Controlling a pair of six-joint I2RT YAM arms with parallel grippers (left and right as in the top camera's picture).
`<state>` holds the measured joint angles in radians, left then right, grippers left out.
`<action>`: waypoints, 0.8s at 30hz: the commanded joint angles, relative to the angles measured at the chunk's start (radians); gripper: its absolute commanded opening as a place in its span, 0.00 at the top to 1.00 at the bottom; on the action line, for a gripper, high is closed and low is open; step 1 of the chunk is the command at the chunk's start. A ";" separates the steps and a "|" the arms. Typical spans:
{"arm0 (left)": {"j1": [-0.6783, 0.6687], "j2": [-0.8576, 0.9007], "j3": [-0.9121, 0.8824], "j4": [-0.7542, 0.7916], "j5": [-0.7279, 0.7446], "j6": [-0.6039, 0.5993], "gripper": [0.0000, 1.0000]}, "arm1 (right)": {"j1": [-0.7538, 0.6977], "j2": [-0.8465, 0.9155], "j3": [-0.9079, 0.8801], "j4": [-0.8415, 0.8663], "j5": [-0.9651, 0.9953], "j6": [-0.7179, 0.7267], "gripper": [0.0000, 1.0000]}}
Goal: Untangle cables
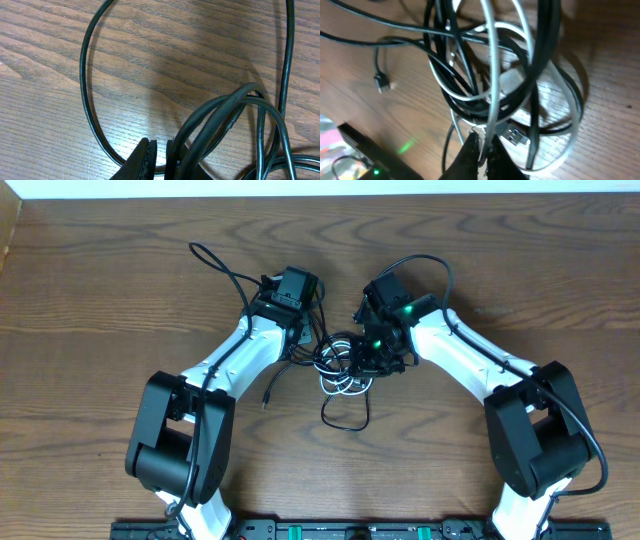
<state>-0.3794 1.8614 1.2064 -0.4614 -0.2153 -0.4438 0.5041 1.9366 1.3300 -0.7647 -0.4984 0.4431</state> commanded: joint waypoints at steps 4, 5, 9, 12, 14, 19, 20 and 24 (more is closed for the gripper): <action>0.005 0.007 -0.011 -0.006 -0.010 0.006 0.86 | 0.002 0.013 -0.030 0.068 -0.069 -0.025 0.98; 0.005 0.007 -0.011 -0.006 -0.010 0.006 0.86 | 0.002 0.013 -0.042 0.098 -0.089 -0.025 0.98; 0.005 0.007 -0.011 -0.006 -0.010 0.006 0.86 | -0.004 0.013 -0.099 0.249 -0.191 -0.024 0.97; 0.005 0.007 -0.011 -0.009 -0.010 0.006 0.86 | -0.016 0.013 -0.135 0.340 -0.227 -0.024 0.97; 0.005 0.007 -0.011 -0.008 -0.010 0.006 0.86 | -0.023 0.013 -0.153 0.383 -0.245 -0.024 0.97; 0.005 0.007 -0.011 -0.008 -0.010 0.006 0.86 | -0.026 0.013 -0.180 0.428 -0.246 -0.042 0.94; 0.005 0.007 -0.011 -0.008 -0.010 0.006 0.86 | -0.025 0.013 -0.186 0.432 -0.220 -0.056 0.90; 0.005 0.007 -0.011 -0.008 -0.010 0.006 0.86 | -0.025 0.013 -0.192 0.402 -0.109 -0.002 0.89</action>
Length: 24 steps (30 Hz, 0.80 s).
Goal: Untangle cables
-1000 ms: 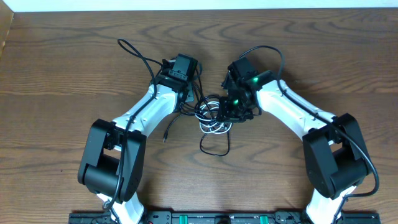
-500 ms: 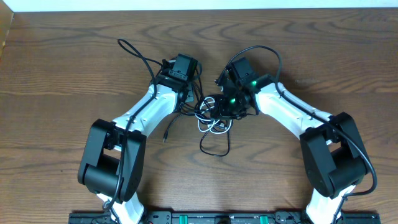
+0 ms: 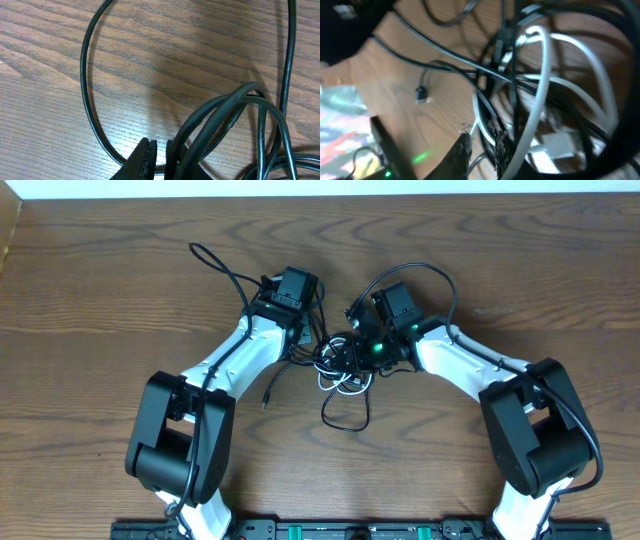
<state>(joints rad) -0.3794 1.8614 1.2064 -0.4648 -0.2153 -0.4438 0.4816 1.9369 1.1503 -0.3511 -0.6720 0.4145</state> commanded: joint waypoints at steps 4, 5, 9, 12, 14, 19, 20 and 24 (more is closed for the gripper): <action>0.005 0.007 -0.011 -0.005 -0.010 0.006 0.86 | 0.002 0.013 -0.013 0.030 0.050 0.081 0.99; 0.005 0.007 -0.011 -0.005 -0.010 0.006 0.86 | 0.006 0.013 -0.013 0.047 0.039 0.075 0.99; 0.005 0.007 -0.011 -0.005 -0.010 0.006 0.86 | 0.020 0.013 -0.014 0.083 0.026 0.071 0.80; 0.005 0.007 -0.011 -0.005 -0.010 0.006 0.86 | 0.031 0.013 -0.018 0.092 0.026 0.071 0.69; 0.005 0.007 -0.011 -0.004 -0.010 0.006 0.86 | 0.037 0.013 -0.027 0.113 0.012 0.070 0.69; 0.005 0.007 -0.011 -0.005 -0.010 0.006 0.86 | 0.043 0.013 -0.068 0.258 -0.103 0.063 0.83; 0.005 0.007 -0.011 -0.005 -0.010 0.006 0.86 | 0.043 0.013 -0.068 0.270 -0.117 0.063 0.91; 0.005 0.007 -0.011 -0.005 -0.010 0.006 0.86 | 0.024 0.000 -0.068 0.322 -0.289 0.063 0.99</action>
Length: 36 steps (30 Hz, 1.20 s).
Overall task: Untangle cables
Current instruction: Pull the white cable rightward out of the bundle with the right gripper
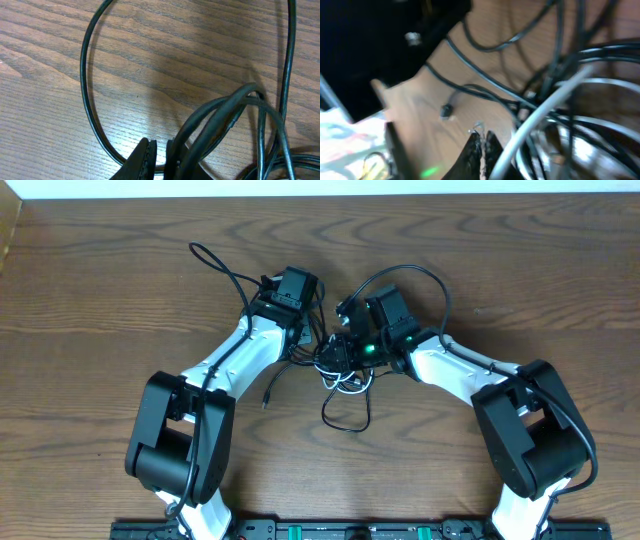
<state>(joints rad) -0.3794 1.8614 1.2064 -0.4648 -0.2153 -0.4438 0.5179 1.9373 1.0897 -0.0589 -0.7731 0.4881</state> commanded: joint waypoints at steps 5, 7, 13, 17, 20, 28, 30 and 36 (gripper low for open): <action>0.005 0.007 -0.011 -0.005 -0.010 0.006 0.86 | -0.058 -0.057 -0.007 0.181 -0.449 -0.010 0.99; 0.005 0.007 -0.011 -0.005 -0.010 0.006 0.86 | -0.069 -0.119 -0.007 0.214 -0.460 -0.010 0.99; 0.005 0.007 -0.011 -0.005 -0.010 0.006 0.86 | -0.102 -0.315 -0.007 0.301 -0.447 -0.010 0.99; 0.005 0.007 -0.011 -0.005 -0.010 0.006 0.86 | -0.149 -0.454 -0.007 0.311 -0.429 -0.010 0.99; 0.005 0.007 -0.011 -0.005 -0.010 0.006 0.86 | -0.196 -0.532 -0.007 0.310 -0.430 -0.010 0.99; 0.005 0.007 -0.011 -0.004 -0.010 0.017 0.86 | -0.286 -0.611 -0.007 0.309 -0.450 -0.010 0.99; 0.006 0.007 -0.011 -0.002 -0.010 0.048 0.85 | -0.293 -0.611 -0.007 0.299 -0.457 -0.010 0.99; 0.027 0.007 -0.011 -0.004 -0.009 0.059 0.63 | -0.333 -0.611 -0.007 0.237 -0.457 -0.010 0.99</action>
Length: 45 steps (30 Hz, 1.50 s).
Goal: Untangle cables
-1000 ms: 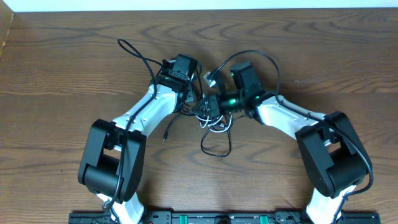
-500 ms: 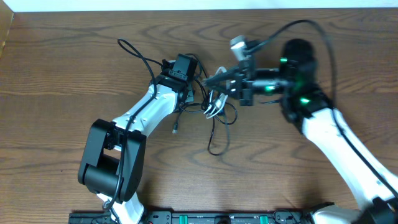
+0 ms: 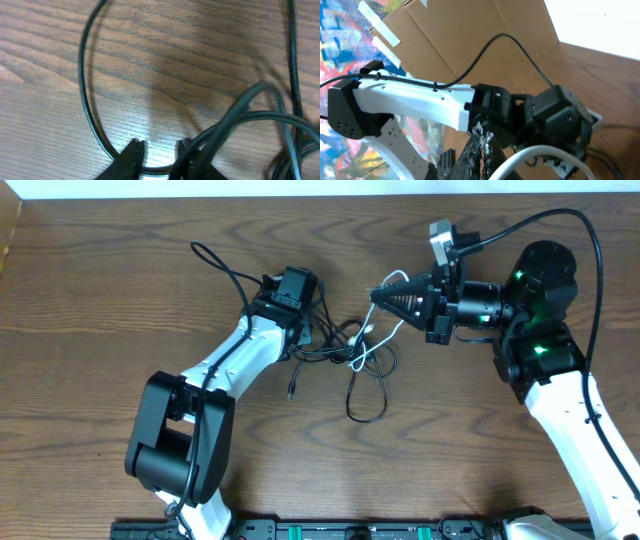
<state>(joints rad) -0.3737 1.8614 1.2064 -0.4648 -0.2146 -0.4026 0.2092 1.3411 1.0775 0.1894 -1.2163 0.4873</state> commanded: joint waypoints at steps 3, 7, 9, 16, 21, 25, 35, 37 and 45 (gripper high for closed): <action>0.042 0.007 -0.011 -0.006 0.010 0.017 0.59 | -0.064 -0.014 0.005 -0.051 -0.014 -0.010 0.99; 0.077 0.007 -0.011 -0.005 0.169 0.018 0.54 | -0.117 -0.014 0.005 -0.121 -0.004 -0.010 0.99; 0.088 0.007 -0.011 0.006 0.281 0.065 0.47 | -0.130 -0.014 0.005 -0.153 0.004 -0.012 0.99; 0.097 0.007 -0.011 0.040 0.696 0.212 0.33 | -0.170 -0.014 0.005 -0.247 0.033 -0.047 0.99; 0.095 0.007 -0.011 0.040 0.761 0.211 0.33 | -0.194 -0.014 0.005 -0.254 0.032 -0.047 0.98; 0.089 0.007 -0.011 0.043 0.761 0.165 0.29 | -0.195 -0.014 0.005 -0.262 0.033 -0.056 0.99; 0.015 0.032 -0.012 -0.006 0.692 -0.029 0.29 | -0.195 -0.014 0.005 -0.262 0.036 -0.058 0.98; -0.006 0.054 -0.012 -0.005 0.678 -0.059 0.29 | -0.195 -0.014 0.005 -0.266 0.036 -0.059 0.98; -0.047 0.157 -0.012 0.003 0.509 -0.113 0.49 | -0.195 -0.014 0.005 -0.319 0.036 -0.111 0.99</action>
<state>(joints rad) -0.4149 1.9423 1.2114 -0.4614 0.3843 -0.4808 0.0177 1.3411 1.0775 -0.1146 -1.1778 0.4232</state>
